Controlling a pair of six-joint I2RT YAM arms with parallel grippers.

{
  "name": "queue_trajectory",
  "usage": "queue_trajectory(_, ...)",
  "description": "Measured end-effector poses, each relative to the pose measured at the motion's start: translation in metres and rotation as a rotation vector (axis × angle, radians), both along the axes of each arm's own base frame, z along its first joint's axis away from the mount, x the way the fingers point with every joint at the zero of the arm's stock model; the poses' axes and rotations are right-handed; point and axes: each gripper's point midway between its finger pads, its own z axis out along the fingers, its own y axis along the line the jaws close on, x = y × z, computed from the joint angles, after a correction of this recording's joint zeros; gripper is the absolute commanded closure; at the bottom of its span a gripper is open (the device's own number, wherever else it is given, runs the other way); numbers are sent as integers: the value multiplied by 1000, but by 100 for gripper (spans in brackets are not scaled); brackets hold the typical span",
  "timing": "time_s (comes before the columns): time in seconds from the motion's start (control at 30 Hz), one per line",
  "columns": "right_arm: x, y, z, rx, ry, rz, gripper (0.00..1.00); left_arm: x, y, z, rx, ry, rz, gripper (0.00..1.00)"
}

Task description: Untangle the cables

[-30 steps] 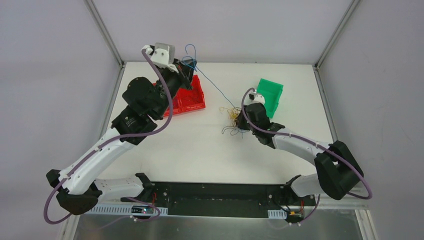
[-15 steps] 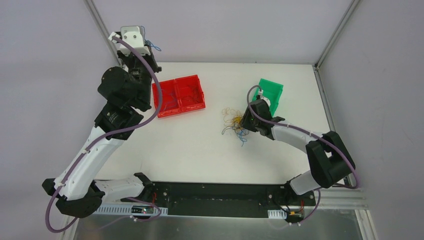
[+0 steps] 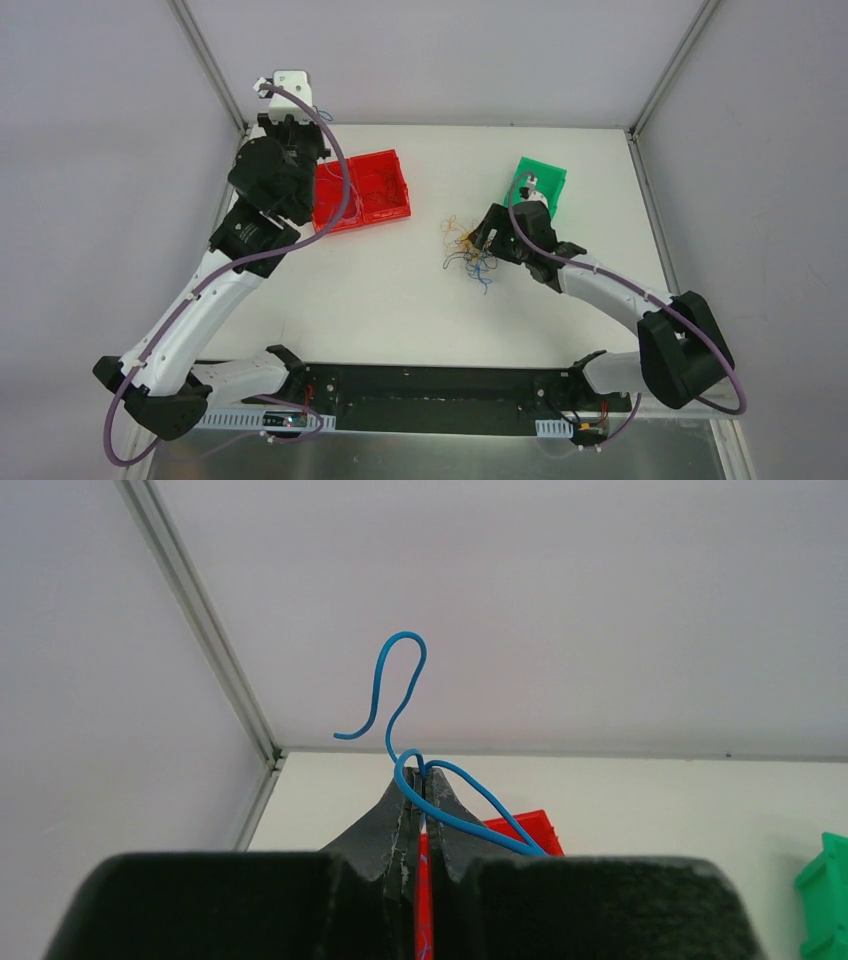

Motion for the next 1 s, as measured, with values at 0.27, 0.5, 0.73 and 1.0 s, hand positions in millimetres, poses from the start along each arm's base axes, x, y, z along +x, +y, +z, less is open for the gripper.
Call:
queue_trajectory(0.27, -5, 1, 14, 48, -49, 15, 22, 25, -8, -39, 38, 75, 15, 100)
queue_trajectory(0.5, -8, 0, 24, 70, -86, 15, 21, 60, -4, -82, 77, 160, 60, 100)
queue_trajectory(0.73, -11, -2, 36, 93, -124, 15, 20, 94, 22, -156, 78, 291, 139, 100)
queue_trajectory(1.0, -13, -3, 48, 117, -160, 14, 20, 119, 38, -236, 70, 450, 177, 100)
